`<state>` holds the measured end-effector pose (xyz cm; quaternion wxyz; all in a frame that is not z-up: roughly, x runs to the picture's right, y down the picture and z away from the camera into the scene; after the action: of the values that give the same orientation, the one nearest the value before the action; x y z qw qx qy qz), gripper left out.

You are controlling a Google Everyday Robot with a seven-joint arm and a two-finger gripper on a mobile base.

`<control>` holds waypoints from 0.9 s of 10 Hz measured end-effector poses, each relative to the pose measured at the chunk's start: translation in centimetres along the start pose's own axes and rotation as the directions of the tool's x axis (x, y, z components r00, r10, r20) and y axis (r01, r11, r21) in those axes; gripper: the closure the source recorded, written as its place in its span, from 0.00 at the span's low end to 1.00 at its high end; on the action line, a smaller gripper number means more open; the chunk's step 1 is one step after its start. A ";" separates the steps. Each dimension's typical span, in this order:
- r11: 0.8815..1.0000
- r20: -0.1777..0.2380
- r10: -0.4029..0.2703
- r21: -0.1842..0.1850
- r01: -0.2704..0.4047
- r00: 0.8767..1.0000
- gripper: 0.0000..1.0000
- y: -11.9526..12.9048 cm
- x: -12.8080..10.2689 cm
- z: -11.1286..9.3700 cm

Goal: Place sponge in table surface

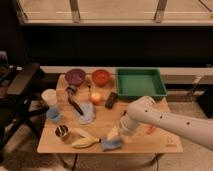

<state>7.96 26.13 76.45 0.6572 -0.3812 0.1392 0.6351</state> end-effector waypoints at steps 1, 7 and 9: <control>1.000 -0.016 0.009 -0.011 -0.009 1.000 0.26 0.0 -0.2 0.7; 0.997 -0.078 0.026 -0.065 -0.031 0.997 0.64 -0.3 0.4 1.4; 0.997 -0.078 0.028 -0.067 -0.034 0.997 0.83 -0.3 0.4 1.3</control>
<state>7.92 27.32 77.13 0.6282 -0.4252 0.1486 0.6344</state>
